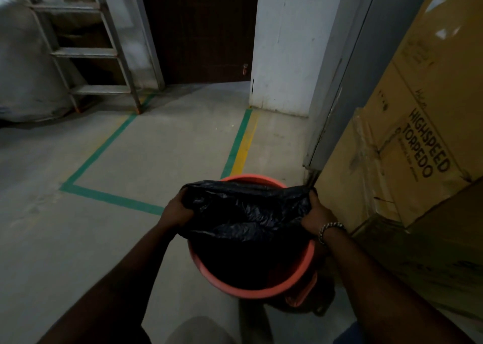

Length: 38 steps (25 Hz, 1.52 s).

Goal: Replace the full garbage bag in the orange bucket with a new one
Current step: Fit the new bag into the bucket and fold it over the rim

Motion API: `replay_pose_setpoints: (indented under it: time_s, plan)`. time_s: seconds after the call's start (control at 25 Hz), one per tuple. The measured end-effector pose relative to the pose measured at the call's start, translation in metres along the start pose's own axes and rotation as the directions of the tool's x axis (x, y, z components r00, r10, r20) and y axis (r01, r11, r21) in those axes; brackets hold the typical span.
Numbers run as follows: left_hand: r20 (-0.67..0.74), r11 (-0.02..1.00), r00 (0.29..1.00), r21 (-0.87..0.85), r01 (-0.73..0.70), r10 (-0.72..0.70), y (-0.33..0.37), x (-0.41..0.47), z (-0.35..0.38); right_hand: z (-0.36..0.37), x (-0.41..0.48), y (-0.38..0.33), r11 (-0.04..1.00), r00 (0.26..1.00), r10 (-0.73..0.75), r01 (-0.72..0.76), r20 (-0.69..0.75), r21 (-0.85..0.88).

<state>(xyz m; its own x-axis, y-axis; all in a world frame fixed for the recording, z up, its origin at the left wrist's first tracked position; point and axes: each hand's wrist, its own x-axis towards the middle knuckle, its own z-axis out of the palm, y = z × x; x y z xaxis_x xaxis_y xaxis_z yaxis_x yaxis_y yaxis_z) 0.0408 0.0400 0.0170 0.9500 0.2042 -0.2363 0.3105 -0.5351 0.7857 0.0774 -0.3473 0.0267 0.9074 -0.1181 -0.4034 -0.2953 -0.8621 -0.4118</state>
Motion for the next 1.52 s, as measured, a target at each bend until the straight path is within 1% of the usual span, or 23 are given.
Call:
replay_pose_setpoints:
  time_s: [0.16, 0.32, 0.4, 0.48, 0.6, 0.68, 0.72, 0.76, 0.8, 0.84, 0.88, 0.92, 0.96, 1.0, 1.08, 1.16, 1.24, 1.28, 1.32, 1.36, 1.4, 1.48, 1.52]
  plan:
    - [0.05, 0.974, 0.991, 0.183, -0.133, 0.126, 0.014, 0.004, -0.001, -0.005, 0.011, -0.002, 0.985, 0.988, -0.142, 0.147, 0.061, -0.093]
    - [-0.104, 0.985, 0.979, 0.015, -0.173, 0.174, 0.025, 0.028, 0.0, -0.014, 0.027, -0.009, 0.941, 0.953, -0.293, 0.302, -0.079, 0.152]
    - [-0.137, 0.985, 0.981, -0.088, -0.149, 0.137, 0.027, 0.044, 0.004, -0.012, 0.049, -0.018, 0.93, 0.97, -0.182, 0.223, -0.162, 0.292]
    - [-0.123, 0.999, 0.992, -0.031, -0.012, 0.008, 0.025, 0.058, 0.01, -0.005, 0.071, -0.018, 0.873, 0.987, 0.098, -0.024, -0.127, 0.487]
    - [-0.029, 0.942, 0.946, 0.079, 0.325, -0.324, 0.003, 0.073, 0.012, -0.008, 0.089, -0.01, 0.924, 0.975, 0.221, -0.205, -0.011, 0.324]
    - [-0.014, 0.957, 0.975, 0.192, 0.219, -0.221, -0.011, 0.065, 0.009, -0.015, 0.078, -0.01, 0.98, 0.977, 0.189, -0.181, 0.102, -0.078]
    - [0.078, 0.945, 0.961, 0.217, 0.244, -0.266, -0.017, 0.062, 0.013, -0.019, 0.064, -0.014, 0.944, 0.968, 0.19, -0.135, 0.164, -0.3]
    - [0.115, 0.944, 0.987, 0.322, 0.068, -0.11, -0.028, 0.064, 0.012, -0.02, 0.058, -0.014, 0.918, 0.973, 0.143, -0.061, 0.183, -0.391]
    - [0.114, 0.937, 0.989, 0.346, 0.049, -0.094, -0.029, 0.057, 0.008, -0.02, 0.054, -0.013, 0.919, 0.981, 0.088, -0.012, 0.174, -0.394]
    - [0.122, 0.92, 0.963, 0.344, 0.186, -0.24, -0.028, 0.054, 0.003, -0.018, 0.049, -0.012, 0.942, 0.987, 0.069, -0.015, 0.147, -0.337]
    - [0.096, 0.934, 0.954, 0.253, 0.254, -0.285, -0.03, 0.055, -0.001, -0.016, 0.042, -0.012, 0.969, 0.992, 0.05, -0.019, 0.119, -0.247]
    - [0.088, 0.951, 0.977, 0.261, 0.167, -0.196, -0.032, 0.049, -0.002, -0.014, 0.043, -0.008, 0.99, 0.996, 0.063, -0.055, 0.066, -0.127]
    - [0.046, 0.963, 0.978, 0.193, 0.191, -0.203, -0.031, 0.047, 0.0, -0.013, 0.034, -0.007, 0.992, 0.993, 0.114, -0.115, -0.013, -0.058]
    - [0.06, 0.951, 0.95, 0.036, 0.306, -0.308, -0.027, 0.041, -0.002, -0.012, 0.022, -0.01, 0.986, 0.984, 0.16, -0.164, -0.082, -0.041]
    - [0.004, 0.924, 0.933, -0.134, 0.357, -0.36, -0.02, 0.031, -0.004, -0.005, -0.01, -0.02, 0.96, 0.968, 0.093, -0.15, -0.234, -0.236]
    - [-0.033, 0.922, 0.935, -0.184, 0.342, -0.354, -0.012, 0.017, -0.003, 0.007, -0.046, -0.039, 0.938, 0.895, -0.181, 0.033, -0.407, -0.344]
    - [-0.044, 0.915, 0.935, -0.227, 0.333, -0.351, -0.002, -0.006, -0.002, 0.031, -0.08, -0.057, 0.961, 0.882, -0.273, 0.234, -0.384, -0.146]
    - [-0.023, 0.913, 0.947, -0.275, 0.301, -0.32, -0.002, -0.017, 0.001, 0.045, -0.095, -0.063, 0.961, 0.929, -0.208, 0.252, -0.306, 0.112]
    - [0.043, 0.881, 0.947, -0.355, 0.312, -0.318, 0.002, -0.033, 0.004, 0.059, -0.108, -0.068, 0.884, 0.987, -0.093, 0.144, -0.134, 0.446]
    - [0.094, 0.812, 0.94, -0.48, 0.332, -0.328, 0.0, -0.043, 0.01, 0.072, -0.12, -0.073, 0.709, 0.994, 0.014, -0.084, 0.105, 0.7]
    - [0.185, 0.688, 0.898, -0.587, 0.427, -0.4, 0.004, -0.054, 0.017, 0.082, -0.128, -0.078, 0.479, 0.942, 0.045, -0.313, 0.334, 0.82]
    - [0.349, 0.585, 0.844, -0.61, 0.535, -0.408, 0.009, -0.081, 0.032, 0.1, -0.131, -0.077, 0.1, 0.826, -0.006, -0.56, 0.564, 0.822]
    - [0.387, 0.546, 0.829, -0.624, 0.558, -0.405, 0.009, -0.086, 0.04, 0.106, -0.129, -0.076, -0.001, 0.805, -0.03, -0.593, 0.593, 0.805]
